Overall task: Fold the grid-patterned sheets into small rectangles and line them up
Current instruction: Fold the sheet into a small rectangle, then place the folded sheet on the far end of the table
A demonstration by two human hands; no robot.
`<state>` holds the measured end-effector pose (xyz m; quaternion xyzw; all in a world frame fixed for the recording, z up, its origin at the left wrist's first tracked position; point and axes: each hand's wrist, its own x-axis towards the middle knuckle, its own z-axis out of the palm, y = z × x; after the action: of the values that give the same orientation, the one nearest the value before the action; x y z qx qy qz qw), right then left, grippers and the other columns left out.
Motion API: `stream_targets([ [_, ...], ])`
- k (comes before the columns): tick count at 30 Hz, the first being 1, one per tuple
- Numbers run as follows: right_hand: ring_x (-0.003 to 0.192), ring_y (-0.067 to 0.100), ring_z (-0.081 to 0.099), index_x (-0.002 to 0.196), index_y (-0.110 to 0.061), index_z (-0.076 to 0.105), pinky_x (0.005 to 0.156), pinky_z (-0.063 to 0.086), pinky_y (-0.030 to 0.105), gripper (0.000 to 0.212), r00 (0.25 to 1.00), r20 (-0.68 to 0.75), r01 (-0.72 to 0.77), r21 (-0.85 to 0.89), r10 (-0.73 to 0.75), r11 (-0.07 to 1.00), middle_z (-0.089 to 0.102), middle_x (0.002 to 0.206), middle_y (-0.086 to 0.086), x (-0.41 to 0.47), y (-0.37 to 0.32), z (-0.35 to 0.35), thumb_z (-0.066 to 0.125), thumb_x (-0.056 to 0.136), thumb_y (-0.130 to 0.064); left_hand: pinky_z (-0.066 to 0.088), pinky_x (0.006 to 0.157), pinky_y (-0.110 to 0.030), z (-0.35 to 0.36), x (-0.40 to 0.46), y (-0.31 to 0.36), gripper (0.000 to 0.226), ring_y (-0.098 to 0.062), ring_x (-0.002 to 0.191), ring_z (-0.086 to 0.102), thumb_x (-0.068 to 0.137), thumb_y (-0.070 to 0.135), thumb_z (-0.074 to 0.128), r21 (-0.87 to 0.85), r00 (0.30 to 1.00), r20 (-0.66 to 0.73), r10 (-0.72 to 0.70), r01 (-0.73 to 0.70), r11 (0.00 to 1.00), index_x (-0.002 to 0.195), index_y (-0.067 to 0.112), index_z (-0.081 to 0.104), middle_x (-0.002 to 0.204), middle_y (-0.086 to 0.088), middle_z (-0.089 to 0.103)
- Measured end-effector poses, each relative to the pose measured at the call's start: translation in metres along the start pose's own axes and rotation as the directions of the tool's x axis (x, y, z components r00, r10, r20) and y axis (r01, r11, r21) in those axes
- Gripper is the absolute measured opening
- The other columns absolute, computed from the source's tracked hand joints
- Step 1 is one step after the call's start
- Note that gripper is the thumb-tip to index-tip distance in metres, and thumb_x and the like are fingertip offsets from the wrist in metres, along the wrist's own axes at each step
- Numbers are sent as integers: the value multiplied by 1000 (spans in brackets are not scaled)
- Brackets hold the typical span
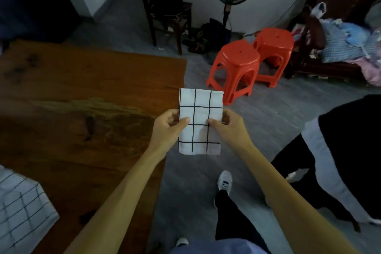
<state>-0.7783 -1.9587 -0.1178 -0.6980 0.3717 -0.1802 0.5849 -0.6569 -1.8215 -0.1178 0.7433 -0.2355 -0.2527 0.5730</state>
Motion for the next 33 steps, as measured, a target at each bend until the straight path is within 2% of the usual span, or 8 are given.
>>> stream_targets([
  [7,92,8,69,113,-14,63,88,56,34,31,997,74,-12,108,4,994,72,101,-6,149,-11,-59,73,84,-16,56,75,-21,66,125,44,15,-1,88,67,87,22,67,121,996,-80,-38,47,991,101,25,62,98,12,69],
  [11,91,10,69,116,-13,62,86,57,34,33,992,118,32,77,-41,997,73,100,-4,224,-42,-90,72,85,-17,58,76,-28,89,191,73,15,-2,85,68,86,24,69,143,989,-144,-13,34,989,99,19,65,94,10,71],
  [17,90,6,69,115,-17,63,83,57,31,31,978,202,40,42,-47,998,73,99,-6,321,-59,-90,72,85,-19,58,74,-31,98,272,80,14,-5,80,68,85,23,71,139,973,-227,-46,80,987,94,14,66,88,5,72],
  [21,91,11,69,114,-18,63,84,56,34,29,962,269,41,1,-40,999,73,99,-4,392,-70,-64,72,86,-19,52,64,-18,87,333,69,9,1,76,67,84,22,71,88,952,-297,-78,109,990,90,18,66,85,10,71],
  [25,84,8,68,111,-16,64,76,55,27,26,937,338,130,-116,-83,985,72,95,-4,469,-89,-21,72,86,-19,50,62,-10,62,403,46,7,3,79,65,87,26,68,35,916,-382,-120,144,989,93,26,63,88,16,67],
  [29,83,2,68,103,-19,65,73,54,20,20,882,469,162,-208,-47,965,71,95,-8,529,-113,37,72,85,-17,56,68,-20,26,444,24,9,-8,81,66,92,24,60,-2,880,-434,-191,211,977,97,18,65,93,7,68],
  [31,83,1,68,103,-21,63,71,54,17,20,822,568,201,-234,-34,951,71,97,-7,553,-125,71,72,85,-15,58,69,-27,5,454,14,8,-9,83,69,92,20,59,-155,848,-467,-251,201,967,98,20,65,95,6,69],
  [33,88,7,68,108,-20,62,74,57,23,25,752,659,217,-249,1,944,71,101,-3,571,-136,111,72,86,-17,58,69,-26,-15,455,6,10,-8,85,69,92,17,60,-322,775,-532,-340,186,928,101,20,65,98,5,69],
])
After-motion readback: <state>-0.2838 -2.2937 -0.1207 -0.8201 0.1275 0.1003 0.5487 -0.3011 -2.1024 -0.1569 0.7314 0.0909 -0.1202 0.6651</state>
